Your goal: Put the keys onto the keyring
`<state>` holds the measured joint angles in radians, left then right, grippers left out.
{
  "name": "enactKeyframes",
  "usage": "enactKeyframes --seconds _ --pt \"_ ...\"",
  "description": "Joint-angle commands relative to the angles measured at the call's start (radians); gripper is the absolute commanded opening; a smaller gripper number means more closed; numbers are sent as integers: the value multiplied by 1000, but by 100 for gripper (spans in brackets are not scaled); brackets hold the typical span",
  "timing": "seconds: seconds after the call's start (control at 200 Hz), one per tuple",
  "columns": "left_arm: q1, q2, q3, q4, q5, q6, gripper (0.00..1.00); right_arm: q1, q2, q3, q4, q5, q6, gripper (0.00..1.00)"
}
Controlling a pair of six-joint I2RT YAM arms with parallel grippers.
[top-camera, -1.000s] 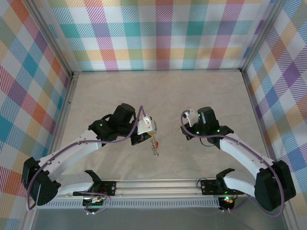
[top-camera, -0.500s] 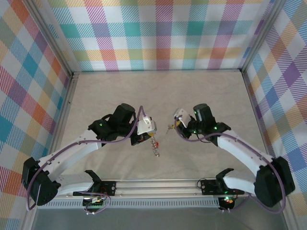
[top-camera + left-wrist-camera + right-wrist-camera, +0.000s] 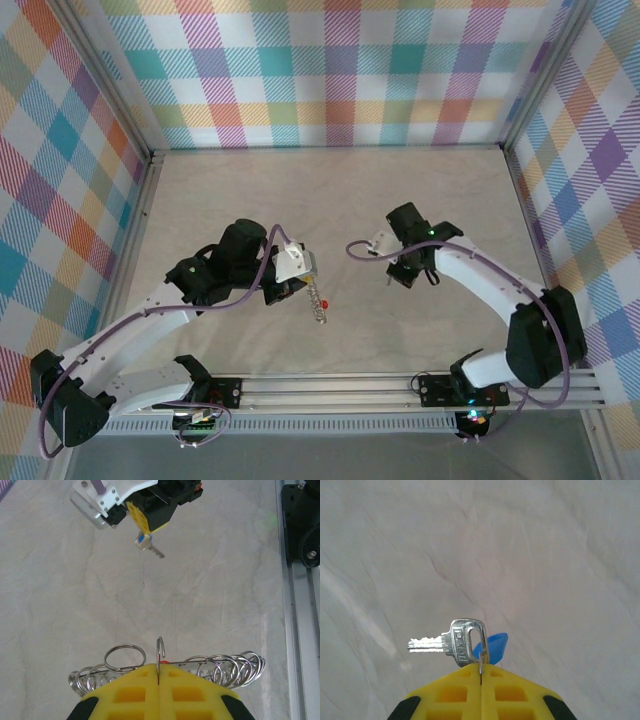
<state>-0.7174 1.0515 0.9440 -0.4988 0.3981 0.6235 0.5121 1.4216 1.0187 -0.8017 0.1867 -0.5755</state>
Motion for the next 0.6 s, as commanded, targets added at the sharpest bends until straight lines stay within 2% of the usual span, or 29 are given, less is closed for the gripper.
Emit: enactKeyframes --seconds 0.0,0.245,0.475,0.595 --pt "12 -4 -10 24 5 -19 0 0 78 22 -201 84 -40 0" --pt "14 8 -7 20 12 -18 0 2 165 5 -95 -17 -21 0" --pt "16 2 -16 18 10 -20 0 3 267 -46 59 -177 -4 2" --pt "16 -3 -14 17 10 -22 0 3 265 -73 140 -236 30 3"
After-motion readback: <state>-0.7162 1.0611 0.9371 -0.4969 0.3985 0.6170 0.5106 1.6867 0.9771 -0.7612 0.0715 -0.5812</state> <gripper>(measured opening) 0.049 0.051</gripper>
